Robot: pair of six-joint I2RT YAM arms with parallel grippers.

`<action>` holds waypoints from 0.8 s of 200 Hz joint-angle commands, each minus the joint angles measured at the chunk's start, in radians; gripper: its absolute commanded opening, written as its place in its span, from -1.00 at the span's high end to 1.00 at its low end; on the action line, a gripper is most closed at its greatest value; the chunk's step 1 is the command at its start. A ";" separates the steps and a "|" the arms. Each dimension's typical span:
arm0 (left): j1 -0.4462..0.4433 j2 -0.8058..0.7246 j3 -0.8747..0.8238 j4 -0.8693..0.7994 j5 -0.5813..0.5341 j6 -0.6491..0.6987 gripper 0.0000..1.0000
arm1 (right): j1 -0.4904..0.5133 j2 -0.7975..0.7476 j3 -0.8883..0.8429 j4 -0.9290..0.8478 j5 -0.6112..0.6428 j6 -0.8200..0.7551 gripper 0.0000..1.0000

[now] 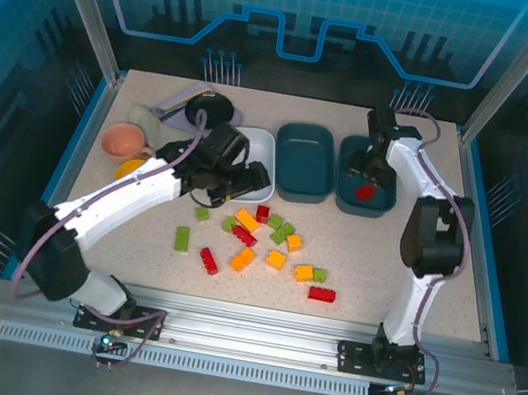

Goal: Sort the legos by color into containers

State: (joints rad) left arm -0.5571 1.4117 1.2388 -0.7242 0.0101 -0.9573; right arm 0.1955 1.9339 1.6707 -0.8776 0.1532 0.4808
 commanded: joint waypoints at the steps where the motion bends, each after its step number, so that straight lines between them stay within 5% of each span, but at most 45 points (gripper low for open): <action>1: 0.040 -0.109 -0.117 -0.160 -0.085 -0.077 -0.69 | 0.127 -0.222 -0.110 0.112 -0.031 -0.061 -0.33; 68: 0.246 -0.181 -0.327 -0.202 -0.047 0.040 -0.58 | 0.588 -0.536 -0.586 0.457 -0.080 -0.131 -0.34; 112: 0.264 -0.055 -0.342 -0.208 -0.041 0.127 -0.46 | 0.668 -0.527 -0.625 0.485 -0.152 -0.137 -0.36; 160: 0.260 0.015 -0.411 -0.123 -0.045 0.267 -0.61 | 0.667 -0.523 -0.622 0.484 -0.266 -0.127 -0.37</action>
State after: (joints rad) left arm -0.3027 1.4036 0.8513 -0.8883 -0.0368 -0.7990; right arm 0.8528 1.4113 1.0302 -0.4171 -0.0204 0.3611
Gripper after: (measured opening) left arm 0.798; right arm 0.683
